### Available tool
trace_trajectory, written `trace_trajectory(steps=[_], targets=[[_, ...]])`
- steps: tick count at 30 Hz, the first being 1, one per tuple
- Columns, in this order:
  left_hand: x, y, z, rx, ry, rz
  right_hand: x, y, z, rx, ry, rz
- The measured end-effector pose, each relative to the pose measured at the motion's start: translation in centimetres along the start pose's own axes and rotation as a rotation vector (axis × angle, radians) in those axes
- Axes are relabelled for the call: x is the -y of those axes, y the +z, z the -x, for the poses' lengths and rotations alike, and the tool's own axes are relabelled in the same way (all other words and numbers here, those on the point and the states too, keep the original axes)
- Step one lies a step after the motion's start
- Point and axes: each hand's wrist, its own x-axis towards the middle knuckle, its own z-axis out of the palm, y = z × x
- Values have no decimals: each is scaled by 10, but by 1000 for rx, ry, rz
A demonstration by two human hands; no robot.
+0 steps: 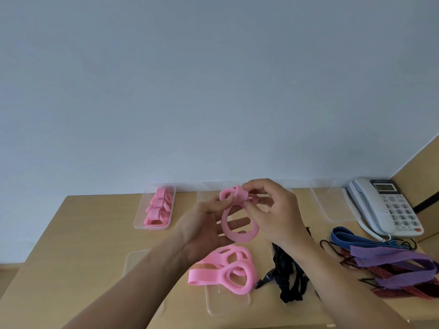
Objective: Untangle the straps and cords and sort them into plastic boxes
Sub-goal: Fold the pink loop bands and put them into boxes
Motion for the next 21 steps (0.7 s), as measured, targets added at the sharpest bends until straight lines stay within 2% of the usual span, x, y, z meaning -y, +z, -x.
trace_trajectory(steps=[3, 6, 12, 14, 17, 21], targets=[[-6, -11, -6, 7, -4, 24, -1, 13, -4, 6, -140, 114], [-10, -21, -10, -11, 4, 42, 0, 25, -6, 56, -204, 206], [-20, -47, -16, -34, 51, -40, -3, 45, -17, 151, -63, 226], [-24, -57, -18, -61, 75, -82, -6, 52, -23, 243, -1, 274], [-26, -70, -25, -101, 82, -92, -12, 66, -29, 331, -68, 341], [-26, -83, -34, -123, 53, -55, -21, 80, -31, 336, -66, 417]])
